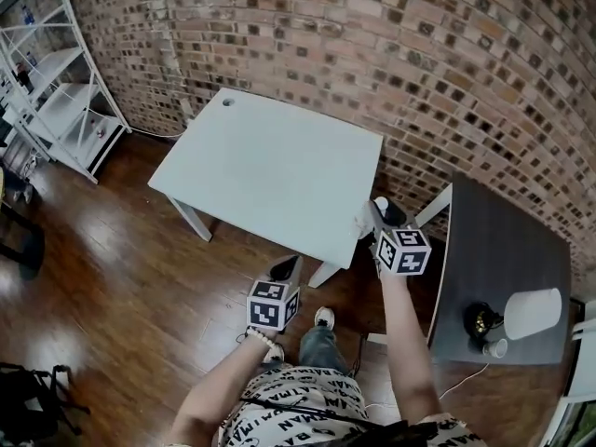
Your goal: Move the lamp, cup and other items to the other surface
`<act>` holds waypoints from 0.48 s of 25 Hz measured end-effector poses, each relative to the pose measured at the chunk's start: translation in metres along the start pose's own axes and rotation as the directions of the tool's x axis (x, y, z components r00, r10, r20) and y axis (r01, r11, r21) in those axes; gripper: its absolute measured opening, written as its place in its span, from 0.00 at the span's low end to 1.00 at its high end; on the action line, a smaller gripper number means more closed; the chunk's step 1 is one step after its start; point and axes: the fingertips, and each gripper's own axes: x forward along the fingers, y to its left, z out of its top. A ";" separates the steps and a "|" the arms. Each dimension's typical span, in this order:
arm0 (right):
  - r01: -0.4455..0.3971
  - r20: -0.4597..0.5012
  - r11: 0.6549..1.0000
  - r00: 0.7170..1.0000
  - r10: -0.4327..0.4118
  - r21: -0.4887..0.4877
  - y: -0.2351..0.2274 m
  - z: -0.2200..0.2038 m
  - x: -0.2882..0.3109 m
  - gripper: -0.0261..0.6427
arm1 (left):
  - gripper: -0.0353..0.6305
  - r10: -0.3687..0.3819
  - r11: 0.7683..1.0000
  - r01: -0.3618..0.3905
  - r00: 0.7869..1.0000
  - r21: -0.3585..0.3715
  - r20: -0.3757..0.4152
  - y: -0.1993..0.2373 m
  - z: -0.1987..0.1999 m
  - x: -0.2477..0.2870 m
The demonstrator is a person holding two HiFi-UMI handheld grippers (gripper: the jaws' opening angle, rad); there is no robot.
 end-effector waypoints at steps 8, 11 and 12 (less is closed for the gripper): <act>-0.199 -0.027 0.979 0.980 0.197 -0.052 0.088 0.011 0.072 0.27 | 0.05 0.177 0.980 -0.170 0.982 -0.099 0.061 0.074 0.003 -0.031; -0.269 -0.037 0.960 0.963 0.267 -0.073 0.118 0.016 0.096 0.27 | 0.05 0.215 0.970 -0.204 0.974 -0.128 0.075 0.088 0.011 -0.026; -0.292 -0.038 0.953 0.956 0.290 -0.082 0.127 0.017 0.103 0.27 | 0.05 0.222 0.968 -0.211 0.972 -0.133 0.076 0.092 0.013 -0.024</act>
